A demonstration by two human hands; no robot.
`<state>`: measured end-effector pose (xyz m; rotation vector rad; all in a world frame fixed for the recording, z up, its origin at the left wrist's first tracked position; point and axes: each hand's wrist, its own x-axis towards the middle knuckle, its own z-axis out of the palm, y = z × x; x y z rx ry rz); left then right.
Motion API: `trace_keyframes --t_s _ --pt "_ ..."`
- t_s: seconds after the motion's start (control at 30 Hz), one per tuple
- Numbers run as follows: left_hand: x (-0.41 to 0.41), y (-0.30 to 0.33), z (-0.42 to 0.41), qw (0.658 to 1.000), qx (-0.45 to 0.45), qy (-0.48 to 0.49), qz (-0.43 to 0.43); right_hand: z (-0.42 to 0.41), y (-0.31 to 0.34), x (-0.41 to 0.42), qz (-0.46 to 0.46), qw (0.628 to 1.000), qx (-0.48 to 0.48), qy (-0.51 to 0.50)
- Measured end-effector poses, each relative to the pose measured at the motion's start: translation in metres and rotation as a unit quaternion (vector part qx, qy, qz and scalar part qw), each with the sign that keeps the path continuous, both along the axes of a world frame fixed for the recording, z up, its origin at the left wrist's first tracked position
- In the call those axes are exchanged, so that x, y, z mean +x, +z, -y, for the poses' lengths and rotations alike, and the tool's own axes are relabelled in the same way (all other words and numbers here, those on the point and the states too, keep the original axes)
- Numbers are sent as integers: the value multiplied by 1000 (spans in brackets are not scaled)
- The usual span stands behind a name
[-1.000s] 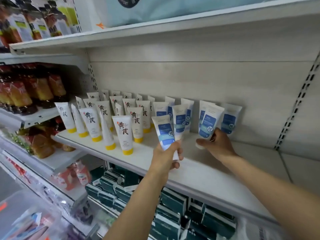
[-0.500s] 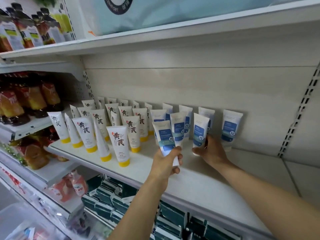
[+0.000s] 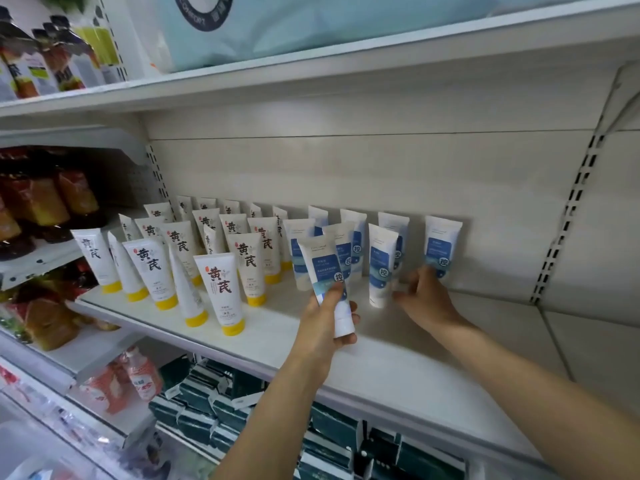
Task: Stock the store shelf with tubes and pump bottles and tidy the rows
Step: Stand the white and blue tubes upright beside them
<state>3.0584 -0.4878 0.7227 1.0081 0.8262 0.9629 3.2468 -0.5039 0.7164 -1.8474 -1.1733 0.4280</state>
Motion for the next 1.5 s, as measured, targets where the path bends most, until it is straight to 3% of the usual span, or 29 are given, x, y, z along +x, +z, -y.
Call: trace_keyframes --t_s 0.17,0.4,0.6,0.77,1.0,1.5 --pt "13 0 7 1000 23 -8 -10 32 21 -6 -149 977 -20 151" --pt "38 -1 28 991 108 -54 -64 62 30 -20 -132 954 -40 266" --pt "55 10 43 984 124 -116 -57 76 30 -4 -128 962 15 239" --pt "70 10 49 982 111 -133 -79 70 16 23 -119 981 66 138" --pt "95 9 44 987 42 -123 -96 47 -7 47 -52 996 37 68" --pt "103 10 36 991 9 -94 -90 31 -4 42 5 1000 11 15"
